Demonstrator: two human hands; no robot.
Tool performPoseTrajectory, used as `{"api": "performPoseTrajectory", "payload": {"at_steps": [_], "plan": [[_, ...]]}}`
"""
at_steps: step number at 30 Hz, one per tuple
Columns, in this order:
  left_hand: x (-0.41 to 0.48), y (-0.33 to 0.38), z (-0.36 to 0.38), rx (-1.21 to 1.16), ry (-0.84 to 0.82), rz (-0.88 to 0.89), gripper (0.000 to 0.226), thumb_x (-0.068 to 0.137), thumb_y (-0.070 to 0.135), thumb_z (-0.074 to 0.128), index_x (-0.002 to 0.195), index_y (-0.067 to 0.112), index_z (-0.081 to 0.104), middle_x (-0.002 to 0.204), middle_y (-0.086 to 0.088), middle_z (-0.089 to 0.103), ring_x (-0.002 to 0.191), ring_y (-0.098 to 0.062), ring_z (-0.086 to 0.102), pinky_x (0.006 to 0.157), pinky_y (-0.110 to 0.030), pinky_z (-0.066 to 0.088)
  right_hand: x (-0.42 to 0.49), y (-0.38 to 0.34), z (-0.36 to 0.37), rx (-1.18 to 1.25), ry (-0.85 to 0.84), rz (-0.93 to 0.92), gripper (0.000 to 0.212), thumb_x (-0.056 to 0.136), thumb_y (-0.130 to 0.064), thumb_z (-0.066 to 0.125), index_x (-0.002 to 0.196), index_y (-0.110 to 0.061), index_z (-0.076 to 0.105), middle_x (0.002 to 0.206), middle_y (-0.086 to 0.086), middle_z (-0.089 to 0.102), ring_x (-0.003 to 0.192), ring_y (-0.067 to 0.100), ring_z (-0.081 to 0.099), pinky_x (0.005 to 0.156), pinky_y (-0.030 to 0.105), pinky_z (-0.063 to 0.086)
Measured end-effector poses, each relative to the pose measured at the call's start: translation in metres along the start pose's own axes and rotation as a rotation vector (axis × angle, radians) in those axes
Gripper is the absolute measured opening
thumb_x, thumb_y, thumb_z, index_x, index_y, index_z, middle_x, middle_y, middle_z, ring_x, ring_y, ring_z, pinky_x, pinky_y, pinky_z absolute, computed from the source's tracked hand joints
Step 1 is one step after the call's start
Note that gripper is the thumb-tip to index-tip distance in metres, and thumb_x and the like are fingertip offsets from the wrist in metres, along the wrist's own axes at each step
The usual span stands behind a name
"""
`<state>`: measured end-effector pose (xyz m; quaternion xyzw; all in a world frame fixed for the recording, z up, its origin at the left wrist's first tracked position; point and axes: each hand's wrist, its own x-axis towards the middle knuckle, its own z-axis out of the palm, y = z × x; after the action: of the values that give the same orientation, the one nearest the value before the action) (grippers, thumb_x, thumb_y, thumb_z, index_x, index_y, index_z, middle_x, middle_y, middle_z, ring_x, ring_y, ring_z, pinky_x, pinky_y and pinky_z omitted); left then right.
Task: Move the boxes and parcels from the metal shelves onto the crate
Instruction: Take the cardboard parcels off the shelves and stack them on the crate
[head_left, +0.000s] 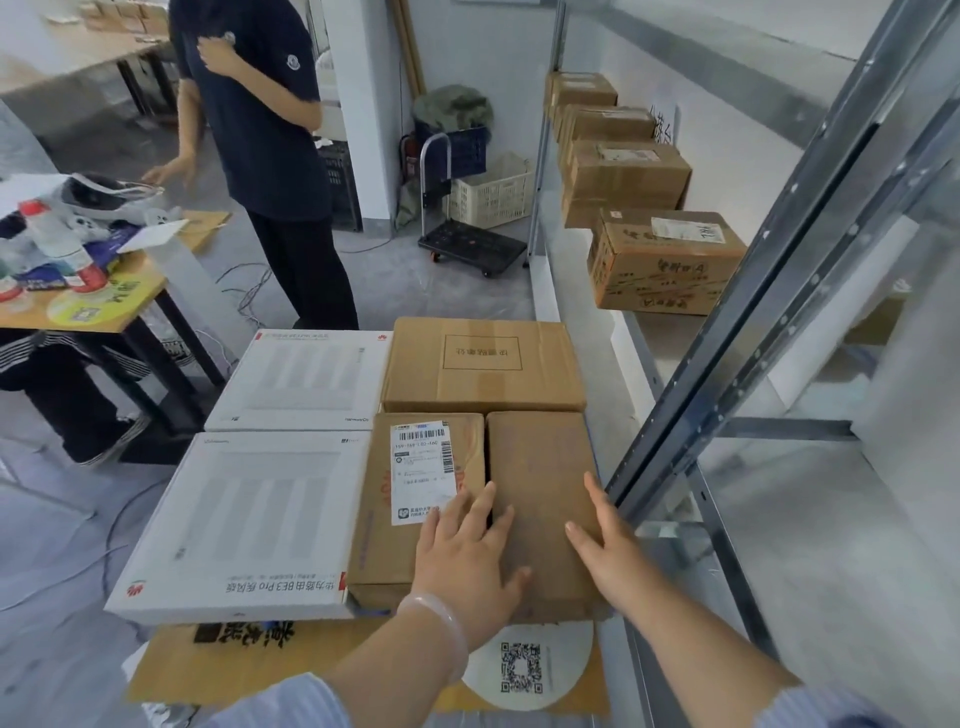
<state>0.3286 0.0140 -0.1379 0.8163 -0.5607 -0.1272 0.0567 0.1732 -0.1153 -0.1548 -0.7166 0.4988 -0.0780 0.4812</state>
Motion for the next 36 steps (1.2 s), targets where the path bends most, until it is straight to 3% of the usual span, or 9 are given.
{"api": "performPoseTrajectory", "payload": {"at_steps": [6, 12, 17, 24, 29, 36], "plan": [[0.000, 0.002, 0.002, 0.030, -0.004, -0.008, 0.072, 0.089, 0.065, 0.029, 0.151, 0.036, 0.009, 0.159, 0.011, -0.014, 0.145, -0.019, -0.015, 0.115, -0.045, -0.012, 0.003, 0.000, -0.003, -0.090, -0.006, -0.046, 0.073, 0.094, -0.053, 0.048, 0.147, -0.052, -0.002, 0.160, -0.009, 0.012, 0.144, 0.014, 0.018, 0.112, 0.038, 0.024], [0.004, 0.009, -0.010, 0.014, -0.052, 0.018, 0.071, 0.089, 0.064, 0.030, 0.151, 0.038, 0.007, 0.160, 0.008, -0.011, 0.146, -0.022, -0.011, 0.116, -0.050, -0.005, -0.019, -0.013, -0.017, -0.177, 0.141, -0.098, 0.074, 0.092, -0.059, 0.047, 0.151, -0.046, 0.005, 0.161, -0.011, 0.008, 0.146, 0.014, 0.013, 0.117, 0.043, 0.021], [0.009, 0.032, -0.027, 0.014, 0.001, 0.234, 0.071, 0.090, 0.063, 0.031, 0.150, 0.039, 0.003, 0.160, 0.007, -0.010, 0.146, -0.020, -0.007, 0.117, -0.050, -0.003, -0.065, -0.017, -0.024, -0.314, 0.336, -0.113, 0.077, 0.090, -0.058, 0.052, 0.148, -0.050, 0.003, 0.161, -0.014, 0.001, 0.147, 0.012, 0.008, 0.114, 0.038, 0.021], [-0.004, 0.100, -0.048, -0.081, 0.113, 0.572, 0.070, 0.089, 0.060, 0.040, 0.150, 0.041, 0.011, 0.161, 0.008, 0.008, 0.146, -0.018, 0.007, 0.118, -0.045, 0.006, -0.155, -0.001, -0.023, -0.484, 0.663, 0.028, 0.084, 0.085, -0.059, 0.054, 0.153, -0.036, 0.010, 0.162, 0.000, 0.008, 0.148, 0.016, 0.005, 0.118, 0.036, 0.009], [-0.042, 0.161, -0.045, -0.163, -0.012, 0.794, 0.067, 0.092, 0.062, 0.035, 0.149, 0.044, 0.007, 0.161, 0.009, 0.005, 0.147, -0.017, 0.004, 0.119, -0.043, 0.004, -0.234, 0.015, -0.030, -0.441, 0.798, 0.164, 0.076, 0.092, -0.048, 0.052, 0.152, -0.037, 0.007, 0.162, -0.004, 0.001, 0.148, 0.012, -0.005, 0.120, 0.037, 0.003], [-0.097, 0.230, -0.022, -0.216, -0.181, 1.009, 0.062, 0.094, 0.052, 0.038, 0.150, 0.041, 0.014, 0.160, 0.008, 0.011, 0.146, -0.017, 0.007, 0.116, -0.037, 0.010, -0.320, 0.039, -0.048, -0.393, 1.039, 0.354, 0.068, 0.094, -0.042, 0.051, 0.152, -0.033, 0.018, 0.160, -0.001, 0.016, 0.147, 0.013, 0.007, 0.116, 0.029, 0.004]]}}
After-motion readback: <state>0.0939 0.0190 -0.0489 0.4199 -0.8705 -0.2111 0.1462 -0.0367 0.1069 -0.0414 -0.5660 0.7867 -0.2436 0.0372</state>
